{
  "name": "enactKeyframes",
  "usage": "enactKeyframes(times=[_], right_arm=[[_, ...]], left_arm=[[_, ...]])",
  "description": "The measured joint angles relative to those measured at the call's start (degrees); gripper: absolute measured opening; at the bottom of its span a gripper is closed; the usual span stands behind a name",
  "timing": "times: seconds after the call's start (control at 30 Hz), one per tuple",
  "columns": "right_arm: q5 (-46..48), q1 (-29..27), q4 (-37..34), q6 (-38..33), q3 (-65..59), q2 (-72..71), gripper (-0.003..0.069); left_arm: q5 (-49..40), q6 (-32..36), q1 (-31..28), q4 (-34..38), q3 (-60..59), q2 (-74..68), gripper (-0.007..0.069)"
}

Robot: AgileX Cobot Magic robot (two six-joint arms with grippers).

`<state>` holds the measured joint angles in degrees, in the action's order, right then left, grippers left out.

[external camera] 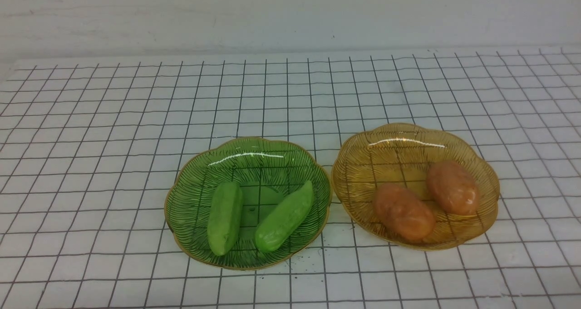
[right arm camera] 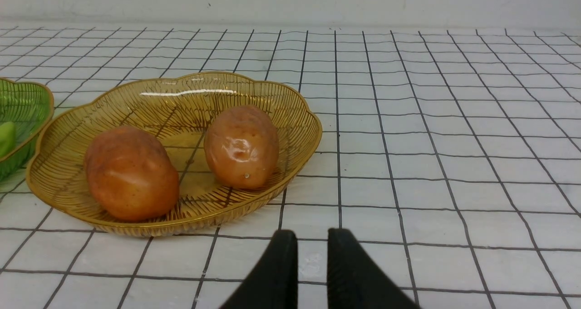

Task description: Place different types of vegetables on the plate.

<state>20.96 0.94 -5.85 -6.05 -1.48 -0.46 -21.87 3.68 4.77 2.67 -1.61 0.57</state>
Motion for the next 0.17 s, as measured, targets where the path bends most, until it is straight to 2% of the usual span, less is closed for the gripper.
enactKeyframes(times=[0.17], right_arm=[[0.0,0.0,0.0,0.0,0.0,0.0,0.0089]], left_arm=[[0.0,0.0,0.0,0.0,0.0,0.0,-0.0007]])
